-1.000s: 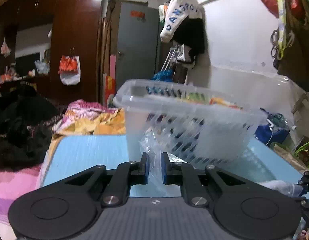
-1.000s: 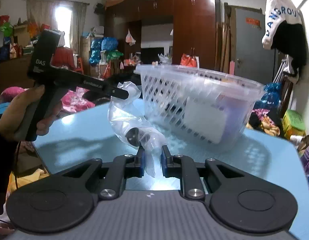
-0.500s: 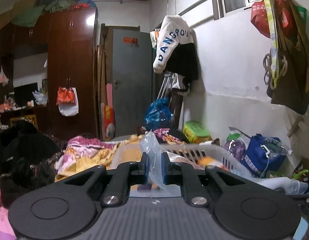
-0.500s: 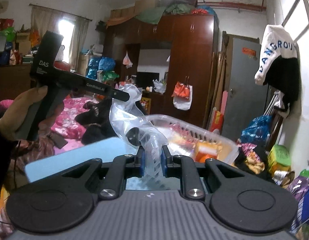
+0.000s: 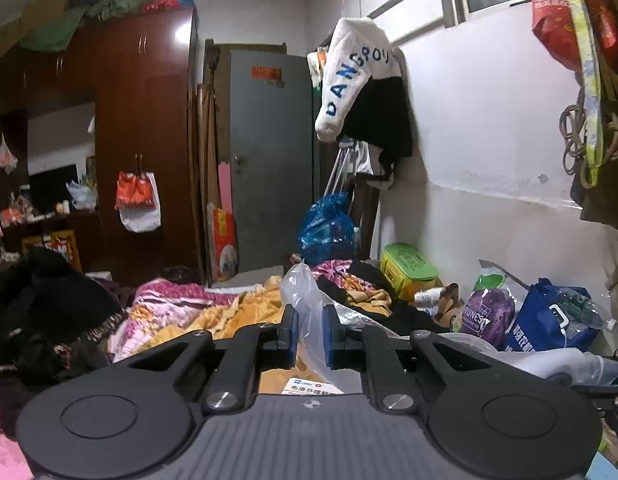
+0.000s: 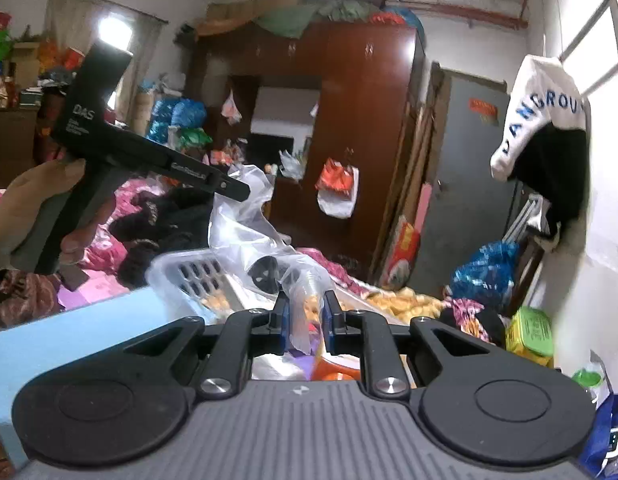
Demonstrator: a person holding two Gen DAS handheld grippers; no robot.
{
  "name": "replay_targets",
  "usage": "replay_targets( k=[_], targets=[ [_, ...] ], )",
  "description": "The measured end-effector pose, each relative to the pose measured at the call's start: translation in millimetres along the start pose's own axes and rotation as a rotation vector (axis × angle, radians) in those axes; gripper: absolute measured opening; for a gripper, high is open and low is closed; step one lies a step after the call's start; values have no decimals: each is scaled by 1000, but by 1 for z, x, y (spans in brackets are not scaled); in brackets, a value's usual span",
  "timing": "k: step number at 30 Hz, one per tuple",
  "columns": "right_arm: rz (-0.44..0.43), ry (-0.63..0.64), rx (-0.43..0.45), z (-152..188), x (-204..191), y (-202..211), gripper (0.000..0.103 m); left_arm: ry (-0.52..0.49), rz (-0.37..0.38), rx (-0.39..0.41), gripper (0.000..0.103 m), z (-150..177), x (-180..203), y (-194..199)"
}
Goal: Organize objects
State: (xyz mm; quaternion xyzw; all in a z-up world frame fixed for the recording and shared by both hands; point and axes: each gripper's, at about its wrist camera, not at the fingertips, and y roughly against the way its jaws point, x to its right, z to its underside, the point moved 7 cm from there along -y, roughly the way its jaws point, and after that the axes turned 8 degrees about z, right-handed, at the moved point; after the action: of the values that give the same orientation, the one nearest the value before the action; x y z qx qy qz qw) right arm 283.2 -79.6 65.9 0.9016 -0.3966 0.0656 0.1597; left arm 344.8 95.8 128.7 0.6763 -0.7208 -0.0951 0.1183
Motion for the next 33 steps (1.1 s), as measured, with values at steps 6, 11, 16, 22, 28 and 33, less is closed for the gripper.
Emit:
replay_targets(
  k=[6,11,16,22,28,33],
  targets=[
    [7,7,-28,16,5,-16,18,21,-2,-34,17,18,-6,-29],
    [74,2,-4,24,13,-20,92,-48,-59,-61,65,33,-6,-37],
    [82,-120,17,17,33,-4,103,-46,-45,6,82,28,-3,-9],
    [81,-216,6,15,45,20,103,-52,11,53,101,30,16,31],
    [246,-267,-71,17,43,42,103,-11,7,46,101,50,27,64],
    [268,-252,-73,20,19,85,103,12,-26,38,101,68,22,111]
  ],
)
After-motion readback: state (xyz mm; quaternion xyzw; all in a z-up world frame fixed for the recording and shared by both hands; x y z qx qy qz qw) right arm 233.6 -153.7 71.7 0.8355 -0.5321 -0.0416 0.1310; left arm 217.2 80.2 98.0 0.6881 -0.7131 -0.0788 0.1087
